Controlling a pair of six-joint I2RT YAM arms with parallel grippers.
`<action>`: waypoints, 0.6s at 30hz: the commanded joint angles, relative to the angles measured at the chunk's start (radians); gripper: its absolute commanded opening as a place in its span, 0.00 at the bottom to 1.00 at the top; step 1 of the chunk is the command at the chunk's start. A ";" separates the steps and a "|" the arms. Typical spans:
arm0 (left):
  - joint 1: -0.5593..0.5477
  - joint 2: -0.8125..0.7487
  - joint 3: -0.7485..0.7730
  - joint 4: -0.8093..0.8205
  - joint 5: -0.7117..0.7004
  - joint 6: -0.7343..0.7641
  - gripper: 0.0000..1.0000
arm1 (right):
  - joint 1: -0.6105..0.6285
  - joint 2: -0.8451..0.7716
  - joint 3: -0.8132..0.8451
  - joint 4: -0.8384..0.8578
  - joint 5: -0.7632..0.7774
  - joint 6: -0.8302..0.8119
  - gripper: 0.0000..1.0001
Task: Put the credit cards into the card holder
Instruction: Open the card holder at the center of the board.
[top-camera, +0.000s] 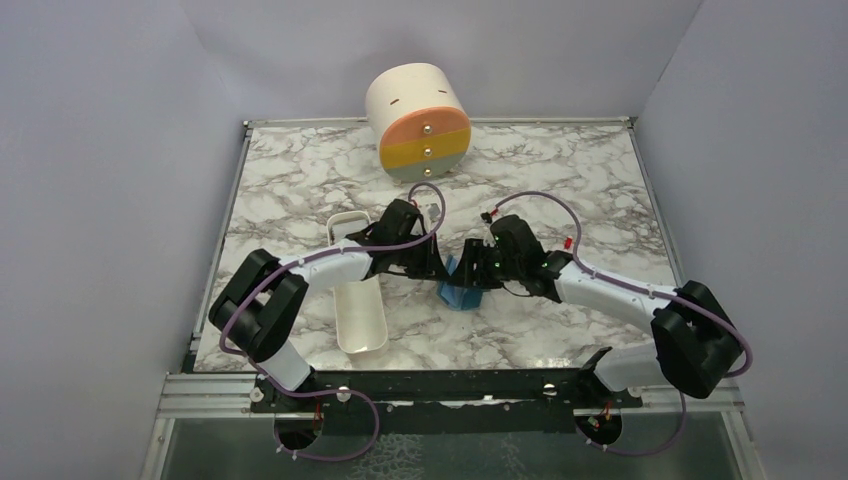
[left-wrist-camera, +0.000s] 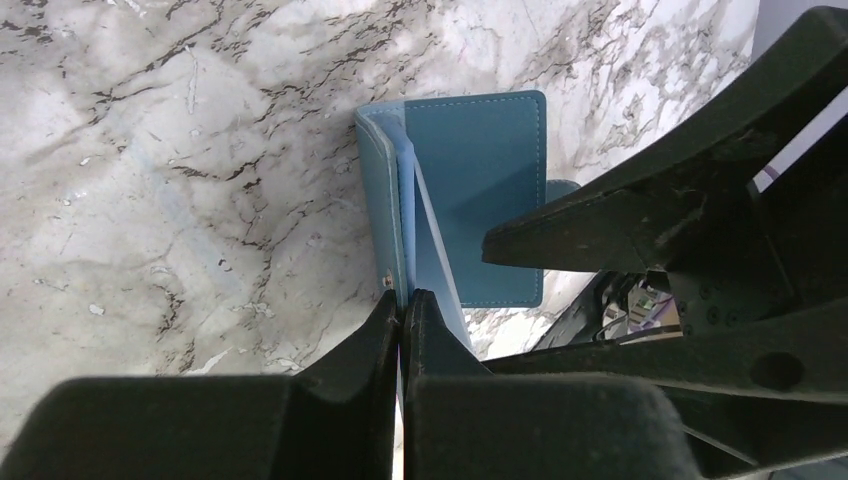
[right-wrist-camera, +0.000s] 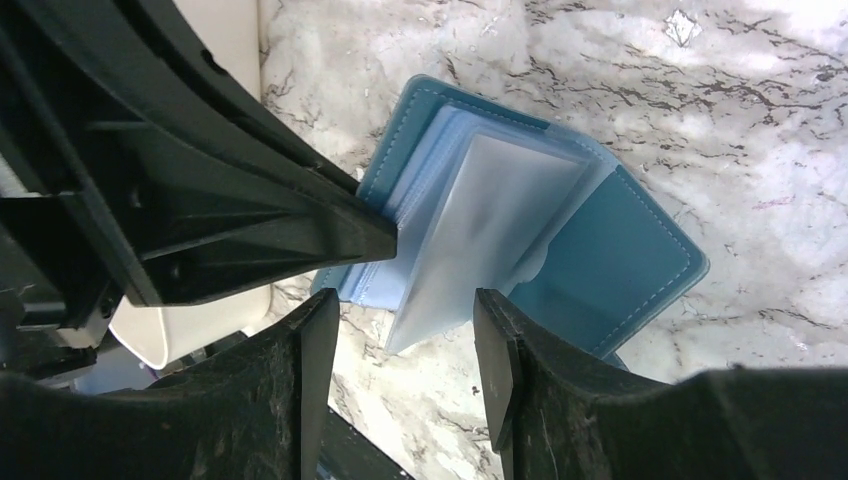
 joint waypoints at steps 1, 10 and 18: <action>-0.005 -0.040 -0.023 0.048 -0.025 -0.032 0.00 | 0.007 0.024 -0.019 0.075 -0.016 0.031 0.53; -0.006 -0.046 -0.050 0.074 -0.028 -0.063 0.00 | 0.007 0.081 -0.031 0.131 -0.040 0.052 0.55; -0.007 -0.055 -0.053 0.076 -0.031 -0.070 0.03 | 0.007 0.103 -0.040 0.123 -0.007 0.045 0.51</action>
